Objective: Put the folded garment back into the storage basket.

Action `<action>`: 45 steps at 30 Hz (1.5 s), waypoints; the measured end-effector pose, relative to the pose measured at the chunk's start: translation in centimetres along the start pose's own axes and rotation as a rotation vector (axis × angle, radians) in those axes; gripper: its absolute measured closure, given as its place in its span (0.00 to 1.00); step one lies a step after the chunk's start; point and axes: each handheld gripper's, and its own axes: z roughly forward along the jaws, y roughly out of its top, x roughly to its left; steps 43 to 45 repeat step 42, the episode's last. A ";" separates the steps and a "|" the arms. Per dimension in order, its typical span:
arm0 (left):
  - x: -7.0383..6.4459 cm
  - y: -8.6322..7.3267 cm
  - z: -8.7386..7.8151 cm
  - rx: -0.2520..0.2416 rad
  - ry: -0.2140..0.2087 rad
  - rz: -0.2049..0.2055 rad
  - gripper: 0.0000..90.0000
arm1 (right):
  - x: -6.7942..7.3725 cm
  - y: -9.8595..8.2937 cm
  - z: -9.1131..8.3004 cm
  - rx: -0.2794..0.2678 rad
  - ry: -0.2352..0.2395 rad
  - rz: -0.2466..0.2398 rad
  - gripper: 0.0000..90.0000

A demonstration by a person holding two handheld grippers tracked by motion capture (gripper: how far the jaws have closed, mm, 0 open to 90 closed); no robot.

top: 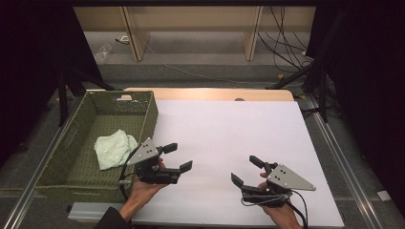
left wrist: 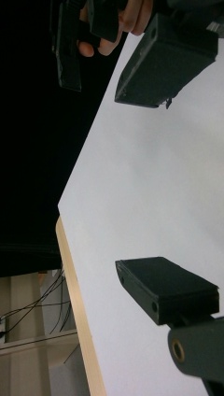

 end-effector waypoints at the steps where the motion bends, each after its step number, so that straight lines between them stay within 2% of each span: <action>1: 0.0 0.0 0.0 0.004 -0.001 0.001 0.17 | 0.0 0.0 0.0 0.001 0.000 0.000 0.22; 5: -0.1 -0.3 -0.2 -0.007 0.002 -0.006 0.17 | 0.0 0.0 0.0 0.001 0.000 0.000 0.22; 15: -0.4 -0.9 -0.4 -0.020 0.011 0.006 0.17 | 0.0 0.0 -0.1 0.000 0.000 0.001 0.22; 21: -0.3 -1.1 -0.6 -0.034 0.008 -0.015 0.17 | 0.1 0.0 0.0 0.000 0.002 -0.001 0.22; 45: -0.3 -1.3 -0.3 -0.029 0.008 -0.011 0.17 | 0.1 0.0 0.0 0.000 0.002 -0.001 0.22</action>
